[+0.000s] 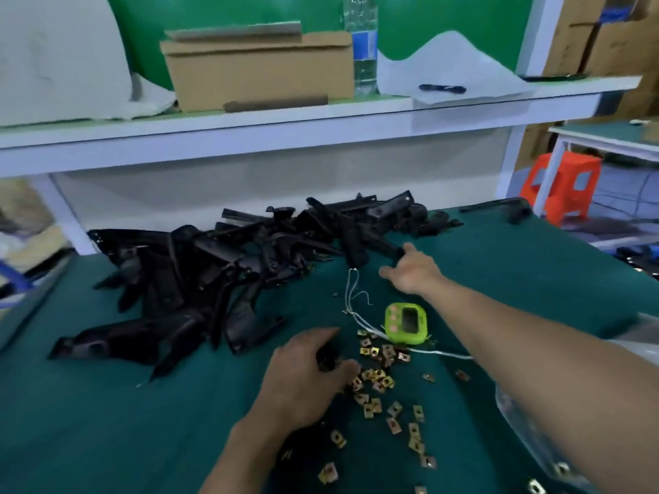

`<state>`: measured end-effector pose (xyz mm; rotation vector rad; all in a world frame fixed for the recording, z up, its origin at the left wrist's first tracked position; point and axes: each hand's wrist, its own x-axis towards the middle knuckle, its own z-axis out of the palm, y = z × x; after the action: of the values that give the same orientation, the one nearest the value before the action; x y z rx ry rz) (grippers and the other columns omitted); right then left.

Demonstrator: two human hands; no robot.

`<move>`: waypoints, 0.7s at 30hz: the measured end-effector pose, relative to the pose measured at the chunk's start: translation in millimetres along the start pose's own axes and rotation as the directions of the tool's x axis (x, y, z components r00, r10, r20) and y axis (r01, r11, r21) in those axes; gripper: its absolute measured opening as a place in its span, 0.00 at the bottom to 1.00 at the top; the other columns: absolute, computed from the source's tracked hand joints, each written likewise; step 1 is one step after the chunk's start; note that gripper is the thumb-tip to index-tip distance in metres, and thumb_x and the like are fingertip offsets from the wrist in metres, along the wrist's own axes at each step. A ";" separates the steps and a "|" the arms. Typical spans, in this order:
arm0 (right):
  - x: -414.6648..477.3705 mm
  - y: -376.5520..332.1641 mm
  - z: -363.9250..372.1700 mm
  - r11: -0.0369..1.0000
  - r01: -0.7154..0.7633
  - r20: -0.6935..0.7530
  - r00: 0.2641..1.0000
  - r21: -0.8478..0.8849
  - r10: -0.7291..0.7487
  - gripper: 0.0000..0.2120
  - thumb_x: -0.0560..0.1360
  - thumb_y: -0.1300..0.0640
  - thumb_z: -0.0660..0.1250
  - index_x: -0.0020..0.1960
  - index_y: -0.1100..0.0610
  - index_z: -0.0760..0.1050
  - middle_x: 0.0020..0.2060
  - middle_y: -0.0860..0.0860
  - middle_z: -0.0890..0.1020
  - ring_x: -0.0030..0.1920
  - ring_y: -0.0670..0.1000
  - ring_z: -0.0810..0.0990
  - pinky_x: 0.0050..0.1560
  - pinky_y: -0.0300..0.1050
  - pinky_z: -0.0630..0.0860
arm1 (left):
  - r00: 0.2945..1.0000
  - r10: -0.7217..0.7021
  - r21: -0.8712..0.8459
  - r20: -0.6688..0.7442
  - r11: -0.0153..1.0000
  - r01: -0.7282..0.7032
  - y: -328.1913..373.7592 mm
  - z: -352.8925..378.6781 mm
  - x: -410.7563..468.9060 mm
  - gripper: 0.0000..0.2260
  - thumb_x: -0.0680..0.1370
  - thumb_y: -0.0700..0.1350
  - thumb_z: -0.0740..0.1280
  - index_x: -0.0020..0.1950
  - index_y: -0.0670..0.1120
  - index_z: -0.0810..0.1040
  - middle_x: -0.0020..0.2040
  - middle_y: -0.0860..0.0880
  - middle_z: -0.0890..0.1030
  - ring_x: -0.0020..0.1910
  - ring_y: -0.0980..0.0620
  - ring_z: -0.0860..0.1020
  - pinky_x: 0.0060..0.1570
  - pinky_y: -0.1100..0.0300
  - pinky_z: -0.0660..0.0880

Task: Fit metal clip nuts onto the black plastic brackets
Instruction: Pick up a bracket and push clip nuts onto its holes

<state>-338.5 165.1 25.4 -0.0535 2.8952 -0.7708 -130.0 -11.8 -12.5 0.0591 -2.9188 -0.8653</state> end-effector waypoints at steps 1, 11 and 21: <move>10.4 -6.1 2.2 0.999 -0.009 0.002 1.000 -0.051 0.009 0.40 0.77 0.42 0.67 0.80 0.58 0.55 0.76 0.58 0.64 0.73 0.61 0.67 0.69 0.51 0.70 | 0.999 0.017 0.051 0.037 0.999 -0.019 -0.3 1.1 0.9 0.31 0.74 0.68 0.67 0.75 0.60 0.71 0.76 0.60 0.69 0.75 0.58 0.65 0.73 0.59 0.61; 50.5 -36.9 23.4 0.970 -0.032 -0.021 0.999 -0.241 0.028 0.26 0.76 0.66 0.61 0.73 0.59 0.66 0.70 0.62 0.70 0.70 0.64 0.70 0.71 0.66 0.64 | 0.998 0.065 -0.194 -0.003 0.979 -0.065 -8.9 -7.7 1.1 0.05 0.72 0.48 0.73 0.46 0.56 0.86 0.46 0.62 0.84 0.50 0.69 0.78 0.50 0.71 0.74; -7.1 -15.8 -39.2 0.633 -0.138 -0.356 0.905 -0.762 -0.232 0.14 0.72 0.56 0.62 0.56 0.48 0.77 0.53 0.50 0.81 0.58 0.54 0.77 0.64 0.53 0.62 | 0.975 -0.095 -0.179 -0.202 0.982 0.059 -4.2 -6.8 -5.7 0.04 0.73 0.58 0.69 0.47 0.65 0.82 0.39 0.70 0.82 0.41 0.67 0.79 0.41 0.64 0.76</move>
<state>-337.3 171.2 67.8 -0.0599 3.4017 0.6352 -123.7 -18.6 -9.6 0.2377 -2.6517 -1.0505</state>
